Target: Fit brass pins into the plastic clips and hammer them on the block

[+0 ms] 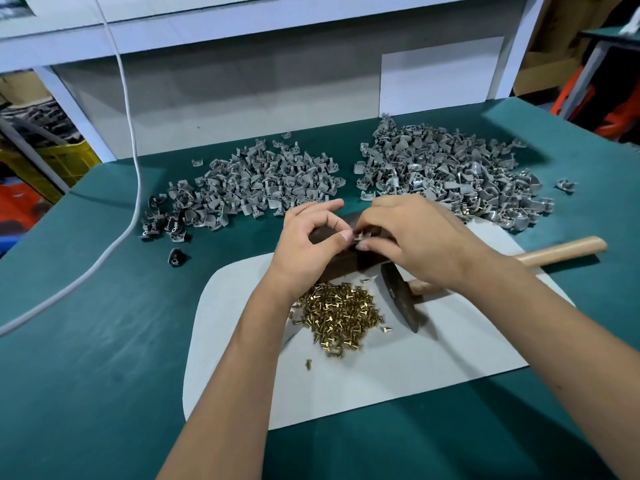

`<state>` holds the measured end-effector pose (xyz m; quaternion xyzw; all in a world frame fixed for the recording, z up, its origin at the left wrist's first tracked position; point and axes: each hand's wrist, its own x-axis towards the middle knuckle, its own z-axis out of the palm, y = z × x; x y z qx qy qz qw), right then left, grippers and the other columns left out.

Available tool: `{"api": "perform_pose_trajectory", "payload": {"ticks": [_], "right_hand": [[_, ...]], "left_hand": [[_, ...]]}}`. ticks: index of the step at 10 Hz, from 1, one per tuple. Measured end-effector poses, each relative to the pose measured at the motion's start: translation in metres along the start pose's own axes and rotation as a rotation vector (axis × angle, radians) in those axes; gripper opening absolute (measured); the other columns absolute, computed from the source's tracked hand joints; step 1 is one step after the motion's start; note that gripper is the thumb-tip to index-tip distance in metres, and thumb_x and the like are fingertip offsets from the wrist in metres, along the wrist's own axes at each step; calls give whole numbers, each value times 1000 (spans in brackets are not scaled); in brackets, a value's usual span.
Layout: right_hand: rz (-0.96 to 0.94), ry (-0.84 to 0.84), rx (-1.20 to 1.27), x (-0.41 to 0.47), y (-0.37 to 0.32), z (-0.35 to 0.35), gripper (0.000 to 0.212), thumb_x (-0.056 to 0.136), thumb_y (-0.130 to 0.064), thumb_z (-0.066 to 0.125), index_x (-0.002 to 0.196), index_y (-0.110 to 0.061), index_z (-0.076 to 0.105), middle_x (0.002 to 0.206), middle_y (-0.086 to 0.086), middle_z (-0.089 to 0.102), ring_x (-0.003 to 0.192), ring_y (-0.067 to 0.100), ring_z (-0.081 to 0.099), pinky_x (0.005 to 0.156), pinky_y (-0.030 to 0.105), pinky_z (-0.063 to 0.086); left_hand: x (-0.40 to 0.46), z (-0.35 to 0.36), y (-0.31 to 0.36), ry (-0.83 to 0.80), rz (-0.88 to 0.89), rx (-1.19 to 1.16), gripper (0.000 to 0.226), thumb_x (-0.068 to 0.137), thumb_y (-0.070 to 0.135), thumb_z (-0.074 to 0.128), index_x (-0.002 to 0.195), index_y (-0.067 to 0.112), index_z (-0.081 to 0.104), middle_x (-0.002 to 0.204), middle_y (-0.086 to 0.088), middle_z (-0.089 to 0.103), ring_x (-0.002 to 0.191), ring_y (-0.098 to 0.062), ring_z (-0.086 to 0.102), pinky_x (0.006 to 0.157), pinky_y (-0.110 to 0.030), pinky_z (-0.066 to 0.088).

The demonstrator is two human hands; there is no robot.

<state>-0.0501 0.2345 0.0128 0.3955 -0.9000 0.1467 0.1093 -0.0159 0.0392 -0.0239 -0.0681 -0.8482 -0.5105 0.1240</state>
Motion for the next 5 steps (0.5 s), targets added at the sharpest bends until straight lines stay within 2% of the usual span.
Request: {"api": "perform_pose_trajectory", "payload": {"ticks": [1, 2, 3, 4, 5], "right_hand": [[59, 21, -33, 0, 12, -1, 41, 90, -62, 45, 87, -26, 63, 81, -11, 58, 76, 15, 56, 68, 35, 48], [203, 68, -77, 1, 31, 2, 44, 87, -69, 48, 77, -28, 60, 70, -11, 59, 66, 11, 57, 61, 29, 44], [389, 134, -116, 2, 51, 1, 46, 86, -69, 58, 69, -26, 60, 60, -8, 60, 59, 9, 57, 59, 28, 46], [537, 130, -85, 4, 64, -2, 49, 84, -68, 63, 69, -22, 67, 58, -2, 63, 56, 15, 60, 66, 34, 57], [634, 152, -42, 3, 68, -15, 48, 80, -68, 67, 70, -21, 69, 58, 1, 65, 57, 17, 62, 67, 33, 56]], "left_hand": [[0, 2, -3, 53, 2, -101, 14, 85, 31, 66, 87, 20, 74, 134, 8, 64, 138, -16, 48, 118, -51, 32], [2, 5, -7, 71, 0, -211, 25, 87, 32, 63, 96, 11, 74, 134, 5, 64, 136, -8, 51, 117, -52, 36], [5, 6, -12, 92, -22, -280, 29, 89, 33, 60, 100, 11, 74, 137, 2, 63, 137, -8, 50, 120, -48, 34], [8, 4, -15, 103, -58, -361, 27, 90, 34, 59, 98, 15, 75, 136, 2, 65, 136, -7, 52, 118, -42, 36], [9, 3, -14, 132, -68, -406, 23, 90, 36, 59, 93, 22, 77, 136, 3, 65, 135, -10, 53, 119, -47, 37]]}}
